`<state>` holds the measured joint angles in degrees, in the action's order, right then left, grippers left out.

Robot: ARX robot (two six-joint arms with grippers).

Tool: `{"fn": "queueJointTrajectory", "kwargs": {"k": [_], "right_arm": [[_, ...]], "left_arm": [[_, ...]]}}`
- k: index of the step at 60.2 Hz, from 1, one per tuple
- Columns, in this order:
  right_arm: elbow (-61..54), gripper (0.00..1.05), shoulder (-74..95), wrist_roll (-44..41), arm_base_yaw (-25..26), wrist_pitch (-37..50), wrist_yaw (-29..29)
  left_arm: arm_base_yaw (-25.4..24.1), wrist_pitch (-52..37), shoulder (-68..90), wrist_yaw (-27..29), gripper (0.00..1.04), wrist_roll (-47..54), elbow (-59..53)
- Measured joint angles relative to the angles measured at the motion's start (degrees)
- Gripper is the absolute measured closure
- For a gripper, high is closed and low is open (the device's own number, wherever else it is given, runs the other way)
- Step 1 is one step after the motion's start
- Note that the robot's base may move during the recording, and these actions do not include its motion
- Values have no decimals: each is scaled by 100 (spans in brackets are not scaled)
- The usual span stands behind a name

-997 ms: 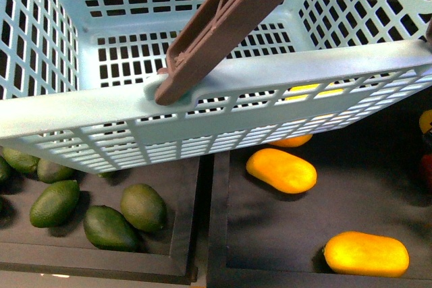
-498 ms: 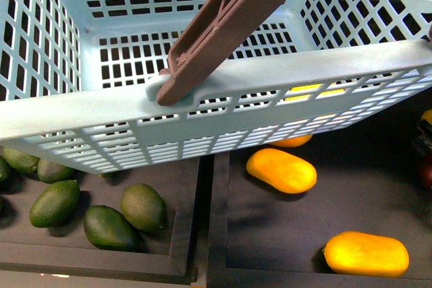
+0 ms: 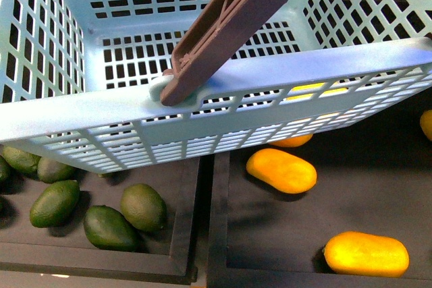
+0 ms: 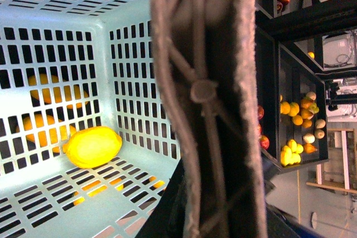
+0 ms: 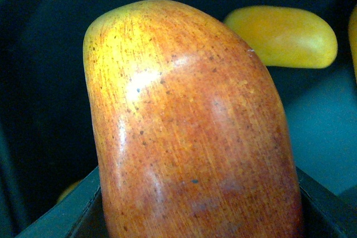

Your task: Pick lemon and mango into basket

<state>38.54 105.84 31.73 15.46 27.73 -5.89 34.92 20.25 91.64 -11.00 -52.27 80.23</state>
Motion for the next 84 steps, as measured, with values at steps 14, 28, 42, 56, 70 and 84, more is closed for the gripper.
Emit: {"fn": "queueJointTrajectory", "kwargs": {"k": [14,28,42,56,70,84], "right_arm": [[-778,38,-2791,560,-769,-341,-61],[-457,38,-3609,750,-1967,-457,511],[404,38,-3010,479,-3117,-494,1086],[1185,38,-2470,120,-3648,-737,1451],[1526,17,-1956,55,-3998,-1137,1851],[1069,9,-2651,435,-3775,-1196,2028]], "left_arm": [[0,0,0,4,100,2,0],[0,0,0,4,100,0,0],[0,0,0,9,100,2,0],[0,0,0,4,100,2,0],[-20,0,0,72,100,15,0],[-7,0,22,7,100,-26,-2]]}}
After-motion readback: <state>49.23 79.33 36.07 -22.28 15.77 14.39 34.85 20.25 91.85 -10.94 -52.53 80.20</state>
